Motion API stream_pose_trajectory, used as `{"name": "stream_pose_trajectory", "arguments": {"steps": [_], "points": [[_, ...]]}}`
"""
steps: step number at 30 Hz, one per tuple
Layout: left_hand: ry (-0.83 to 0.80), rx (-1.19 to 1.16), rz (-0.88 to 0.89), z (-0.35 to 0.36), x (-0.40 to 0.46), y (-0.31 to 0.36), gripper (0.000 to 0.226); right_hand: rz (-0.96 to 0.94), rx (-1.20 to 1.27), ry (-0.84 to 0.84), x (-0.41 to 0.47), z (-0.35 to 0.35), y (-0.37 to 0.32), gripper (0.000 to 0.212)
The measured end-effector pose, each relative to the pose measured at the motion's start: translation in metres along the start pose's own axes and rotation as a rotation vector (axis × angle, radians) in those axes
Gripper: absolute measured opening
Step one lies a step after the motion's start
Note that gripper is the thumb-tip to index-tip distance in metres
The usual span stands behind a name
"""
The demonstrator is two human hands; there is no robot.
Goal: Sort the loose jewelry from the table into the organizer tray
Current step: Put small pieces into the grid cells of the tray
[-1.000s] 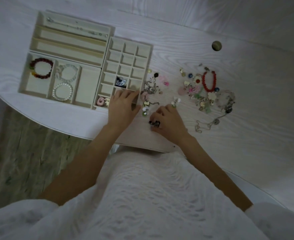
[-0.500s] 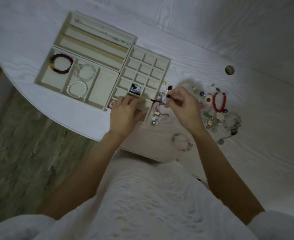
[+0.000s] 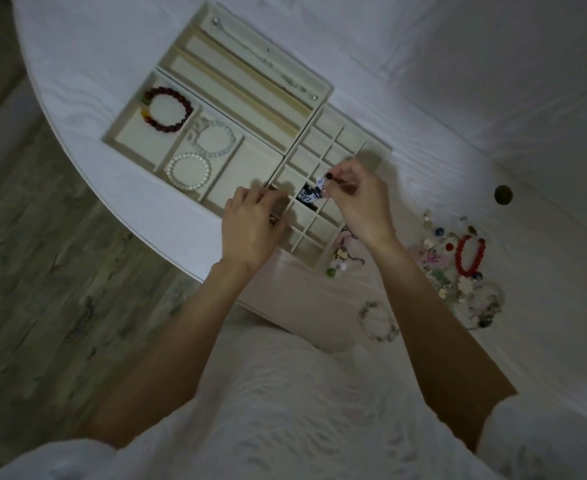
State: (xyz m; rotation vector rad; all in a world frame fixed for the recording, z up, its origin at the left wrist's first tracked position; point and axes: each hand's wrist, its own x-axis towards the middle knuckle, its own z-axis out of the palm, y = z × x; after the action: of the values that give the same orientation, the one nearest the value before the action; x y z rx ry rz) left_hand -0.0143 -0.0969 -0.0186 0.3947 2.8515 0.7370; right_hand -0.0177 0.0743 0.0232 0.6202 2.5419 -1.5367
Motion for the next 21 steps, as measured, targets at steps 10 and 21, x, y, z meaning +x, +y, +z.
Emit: {"name": "stream_pose_trajectory", "arguments": {"steps": [10,21], "points": [[-0.009,-0.003,0.036,-0.004,0.005,-0.003,0.030,-0.087,-0.179,0.064,0.001,0.003,0.006,0.008],[0.032,-0.010,0.050,-0.001,0.004,-0.003,0.030,-0.244,-0.462,0.116,-0.004,0.003,0.032,0.014]]}}
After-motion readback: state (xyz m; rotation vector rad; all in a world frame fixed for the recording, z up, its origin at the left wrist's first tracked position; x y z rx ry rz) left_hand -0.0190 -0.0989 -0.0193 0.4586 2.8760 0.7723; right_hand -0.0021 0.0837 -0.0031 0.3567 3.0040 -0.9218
